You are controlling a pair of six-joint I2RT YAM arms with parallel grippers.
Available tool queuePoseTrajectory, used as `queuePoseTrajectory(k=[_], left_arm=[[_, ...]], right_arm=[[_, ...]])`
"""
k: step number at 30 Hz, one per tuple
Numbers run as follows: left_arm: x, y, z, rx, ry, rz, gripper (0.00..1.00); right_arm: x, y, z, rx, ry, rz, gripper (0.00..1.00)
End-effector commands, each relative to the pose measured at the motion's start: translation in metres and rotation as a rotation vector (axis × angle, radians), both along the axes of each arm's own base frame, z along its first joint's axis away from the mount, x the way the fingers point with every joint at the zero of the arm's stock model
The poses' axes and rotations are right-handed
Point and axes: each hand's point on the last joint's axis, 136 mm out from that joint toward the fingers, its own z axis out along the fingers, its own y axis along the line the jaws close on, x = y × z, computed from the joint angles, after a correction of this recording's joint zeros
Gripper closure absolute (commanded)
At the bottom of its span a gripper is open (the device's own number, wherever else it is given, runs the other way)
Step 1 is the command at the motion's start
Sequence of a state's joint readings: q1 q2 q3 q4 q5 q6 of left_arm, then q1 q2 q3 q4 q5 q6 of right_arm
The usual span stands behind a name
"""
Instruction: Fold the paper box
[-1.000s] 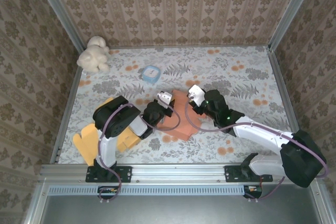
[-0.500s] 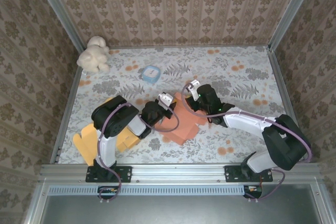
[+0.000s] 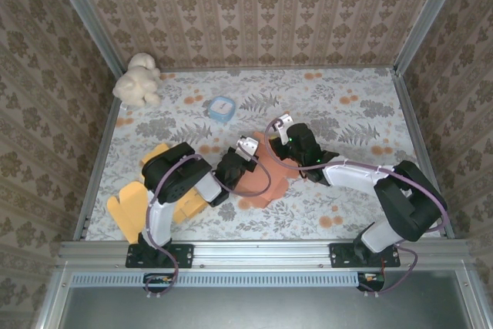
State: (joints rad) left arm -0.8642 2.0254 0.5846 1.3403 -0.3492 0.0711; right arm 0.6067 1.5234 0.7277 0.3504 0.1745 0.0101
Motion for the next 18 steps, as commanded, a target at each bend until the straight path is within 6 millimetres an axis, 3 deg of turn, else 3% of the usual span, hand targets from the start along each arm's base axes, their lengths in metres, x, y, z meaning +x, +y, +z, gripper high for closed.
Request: queuePoseTrajectory(k=[1,9,18], left_arm=[[-0.001,0.001,-0.013,0.083,-0.002,-0.004,0.80],[0.000,0.018,-0.003,-0.099,0.115,-0.121,0.77],[-0.013,0.010,0.010,-0.093,0.085,-0.179,0.74]], right_arm=[[-0.015,-0.007,-0.041,-0.070,0.114,-0.009,0.62],[-0.018,-0.010,-0.040,-0.071,0.109,-0.012,0.63],[-0.021,-0.010,-0.037,-0.077,0.102,-0.011,0.63]])
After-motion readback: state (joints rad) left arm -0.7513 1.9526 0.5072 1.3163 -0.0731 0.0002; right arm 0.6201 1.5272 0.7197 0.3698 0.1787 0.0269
